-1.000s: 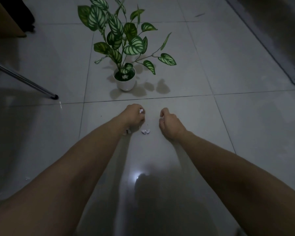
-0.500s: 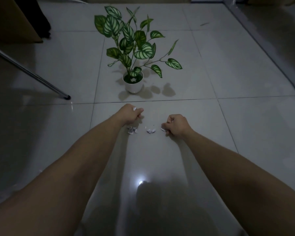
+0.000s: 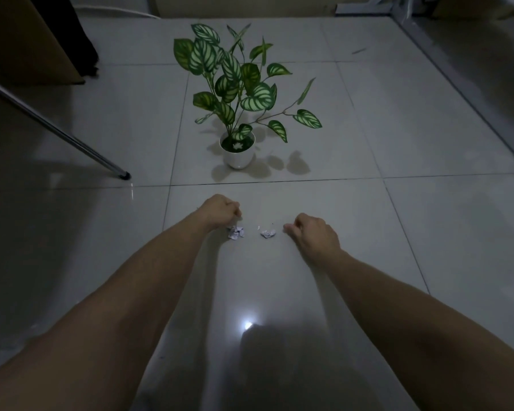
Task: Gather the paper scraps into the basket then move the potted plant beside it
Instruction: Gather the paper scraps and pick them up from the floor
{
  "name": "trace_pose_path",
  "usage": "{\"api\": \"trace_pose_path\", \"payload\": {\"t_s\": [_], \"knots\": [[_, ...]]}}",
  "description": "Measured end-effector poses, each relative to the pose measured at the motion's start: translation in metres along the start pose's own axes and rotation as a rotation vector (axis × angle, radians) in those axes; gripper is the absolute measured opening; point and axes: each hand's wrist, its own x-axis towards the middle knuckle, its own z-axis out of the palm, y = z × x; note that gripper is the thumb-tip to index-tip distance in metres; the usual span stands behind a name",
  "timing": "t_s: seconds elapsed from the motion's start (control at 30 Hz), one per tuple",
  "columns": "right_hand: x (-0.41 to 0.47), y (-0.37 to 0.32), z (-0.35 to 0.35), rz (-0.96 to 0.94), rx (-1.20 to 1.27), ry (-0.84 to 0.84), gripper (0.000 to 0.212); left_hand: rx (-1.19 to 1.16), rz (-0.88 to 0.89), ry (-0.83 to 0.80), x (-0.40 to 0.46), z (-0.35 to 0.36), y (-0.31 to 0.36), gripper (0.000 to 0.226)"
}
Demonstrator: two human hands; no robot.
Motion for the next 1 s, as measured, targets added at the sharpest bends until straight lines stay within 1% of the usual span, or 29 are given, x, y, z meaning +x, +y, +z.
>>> {"api": "trace_pose_path", "payload": {"t_s": [0.07,0.13,0.2,0.27,0.3,0.37,0.43,0.47,0.5,0.6,0.7,0.83,0.9,1.0], "knots": [[-0.002,-0.001,0.004,-0.071,-0.117,-0.060,0.034,0.106,0.065,0.006,-0.001,0.000,-0.007,0.032],[-0.004,-0.003,0.007,-0.131,-0.185,-0.097,0.027,0.194,0.108,-0.060,-0.005,0.000,-0.013,0.038],[-0.003,-0.006,0.009,-0.138,-0.180,-0.115,0.024,0.316,0.132,-0.100,-0.012,0.002,-0.018,0.056],[-0.002,-0.009,0.009,-0.106,-0.125,-0.108,0.024,0.414,0.162,-0.084,-0.015,0.008,-0.024,0.062],[-0.002,-0.010,0.008,-0.093,-0.084,-0.098,0.025,0.465,0.185,-0.080,-0.015,0.012,-0.027,0.060],[-0.004,-0.011,0.010,-0.096,-0.006,-0.088,0.024,0.529,0.247,-0.094,-0.014,0.019,-0.033,0.047],[-0.005,-0.014,0.011,-0.116,0.015,-0.089,0.014,0.552,0.273,-0.134,-0.015,0.022,-0.034,0.037],[-0.006,-0.016,0.012,-0.124,0.012,-0.083,0.012,0.558,0.273,-0.151,-0.015,0.023,-0.035,0.035],[-0.006,-0.020,0.013,-0.133,0.012,-0.073,0.014,0.563,0.270,-0.160,-0.015,0.022,-0.035,0.035],[-0.009,-0.031,0.015,-0.184,-0.031,-0.113,0.032,0.550,0.265,-0.130,-0.015,0.019,-0.035,0.033],[-0.012,-0.042,0.018,-0.265,-0.153,-0.170,0.032,0.438,0.236,-0.042,-0.015,0.015,-0.040,0.029],[-0.016,-0.050,0.024,-0.292,-0.296,-0.183,0.035,0.234,0.144,0.094,-0.011,0.011,-0.040,0.021],[-0.015,-0.052,0.026,-0.273,-0.302,-0.188,0.036,0.164,0.115,0.104,-0.008,0.008,-0.036,0.017],[-0.007,-0.052,0.025,-0.217,-0.181,-0.202,0.032,0.082,0.131,0.085,-0.003,0.003,-0.032,0.015]]}}
